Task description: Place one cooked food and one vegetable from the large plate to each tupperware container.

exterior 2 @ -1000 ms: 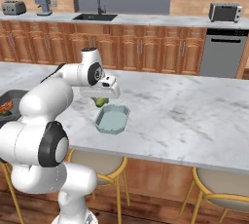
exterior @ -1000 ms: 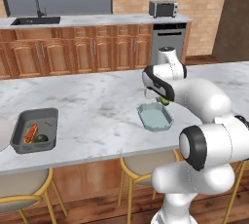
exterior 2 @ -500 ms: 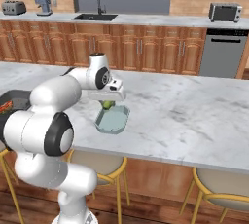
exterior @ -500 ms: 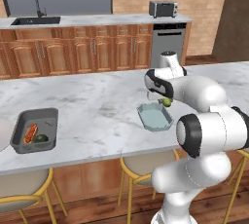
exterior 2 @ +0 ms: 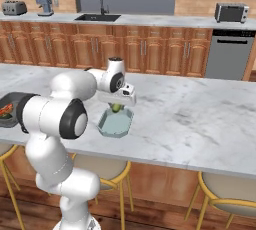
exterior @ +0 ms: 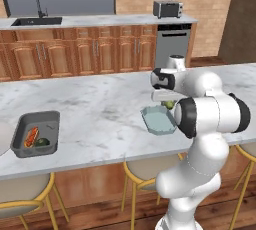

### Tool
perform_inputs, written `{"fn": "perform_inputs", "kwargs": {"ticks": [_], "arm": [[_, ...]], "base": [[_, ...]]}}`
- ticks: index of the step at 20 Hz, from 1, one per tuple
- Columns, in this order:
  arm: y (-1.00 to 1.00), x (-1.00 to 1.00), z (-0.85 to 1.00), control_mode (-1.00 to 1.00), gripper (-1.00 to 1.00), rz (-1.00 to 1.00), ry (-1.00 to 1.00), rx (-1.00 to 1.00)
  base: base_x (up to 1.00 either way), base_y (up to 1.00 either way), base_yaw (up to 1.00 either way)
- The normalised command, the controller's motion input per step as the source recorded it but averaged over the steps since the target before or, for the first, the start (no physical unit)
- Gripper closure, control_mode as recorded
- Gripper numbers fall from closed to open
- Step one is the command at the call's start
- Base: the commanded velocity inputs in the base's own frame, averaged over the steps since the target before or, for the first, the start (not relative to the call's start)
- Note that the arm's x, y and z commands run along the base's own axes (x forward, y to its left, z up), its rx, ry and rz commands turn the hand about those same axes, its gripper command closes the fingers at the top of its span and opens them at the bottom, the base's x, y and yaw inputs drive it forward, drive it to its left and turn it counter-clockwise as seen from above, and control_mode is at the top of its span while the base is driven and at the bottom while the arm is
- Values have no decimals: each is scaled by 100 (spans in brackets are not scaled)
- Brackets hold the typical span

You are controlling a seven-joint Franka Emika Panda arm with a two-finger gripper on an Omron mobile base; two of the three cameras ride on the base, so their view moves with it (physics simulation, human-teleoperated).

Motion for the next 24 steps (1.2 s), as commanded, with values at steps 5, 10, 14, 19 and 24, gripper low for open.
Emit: {"fn": "perform_inputs", "kwargs": {"ticks": [5, 10, 14, 19, 24], "arm": [[0, 3, -28, -100, 100, 3, 0, 5], [0, 0, -17, -100, 100, 1, 0, -5], [0, 0, -22, -100, 100, 0, 0, -11], [0, -6, -25, -100, 100, 0, -4, -7], [0, -15, -14, -100, 100, 0, -6, -1]], "base": [[0, 0, 0], [0, 0, 0], [0, 0, 0], [0, 0, 0], [0, 0, 0]]}}
